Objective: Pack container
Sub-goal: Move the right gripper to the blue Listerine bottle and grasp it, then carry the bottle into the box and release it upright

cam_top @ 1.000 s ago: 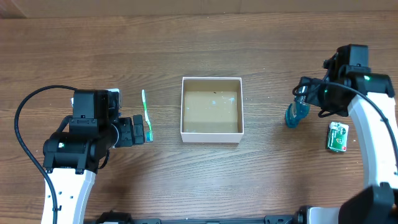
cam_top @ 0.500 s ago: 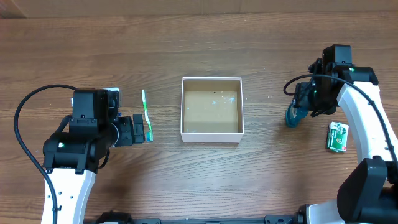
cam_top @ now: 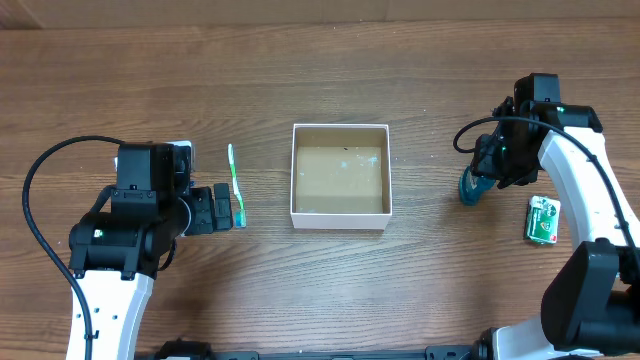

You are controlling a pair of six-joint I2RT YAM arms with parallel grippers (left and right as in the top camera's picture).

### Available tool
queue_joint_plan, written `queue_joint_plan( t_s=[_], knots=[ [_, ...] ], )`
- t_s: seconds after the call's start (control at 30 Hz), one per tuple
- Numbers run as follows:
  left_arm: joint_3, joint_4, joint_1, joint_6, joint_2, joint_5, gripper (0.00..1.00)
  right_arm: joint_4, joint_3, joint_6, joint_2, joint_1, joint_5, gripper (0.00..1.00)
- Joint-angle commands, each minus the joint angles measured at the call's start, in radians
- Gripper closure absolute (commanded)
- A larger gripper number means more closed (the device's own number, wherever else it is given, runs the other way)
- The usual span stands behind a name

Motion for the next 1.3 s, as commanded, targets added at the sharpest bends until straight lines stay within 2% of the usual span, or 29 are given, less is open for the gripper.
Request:
queue_joint_plan(
  t_s=[0.0, 0.37, 0.5, 0.6, 0.67, 0.8, 0.93, 1.07, 1.2, 1.27],
  knots=[
    [0.026, 0.004, 0.005, 0.009, 0.000, 0.004, 0.00, 0.002, 0.024, 0.000, 0.003, 0.000, -0.006, 0.54],
    [0.026, 0.004, 0.006, 0.009, 0.000, 0.003, 0.00, 0.008, 0.032, 0.020, -0.006, 0.001, -0.009, 0.74],
    [0.026, 0.004, 0.006, 0.009, 0.000, 0.003, 0.00, -0.049, 0.101, 0.023, -0.073, 0.015, -0.024, 0.83],
    [0.026, 0.004, 0.005, 0.009, 0.000, 0.003, 0.00, -0.121, 0.182, 0.023, -0.156, 0.081, -0.023, 0.96],
    [0.026, 0.004, 0.005, 0.009, 0.000, 0.003, 0.00, -0.157, 0.230, 0.026, -0.207, 0.153, -0.016, 0.96],
    [0.026, 0.004, 0.006, 0.009, 0.000, 0.003, 0.00, -0.170, 0.298, 0.163, -0.281, 0.340, 0.027, 0.96],
    [0.026, 0.004, 0.005, 0.009, 0.000, 0.003, 0.00, -0.064, 0.307, 0.290, -0.280, 0.556, 0.037, 0.96],
    [0.026, 0.004, 0.005, 0.009, 0.000, 0.003, 0.00, 0.042, 0.307, 0.343, -0.186, 0.697, 0.173, 0.96],
    [0.026, 0.004, 0.005, 0.009, 0.000, 0.004, 0.00, 0.090, 0.307, 0.494, -0.067, 0.727, 0.184, 0.96],
    [0.026, 0.004, 0.005, 0.009, 0.000, 0.003, 0.00, 0.108, 0.307, 0.515, -0.018, 0.727, 0.183, 0.96]
  ],
)
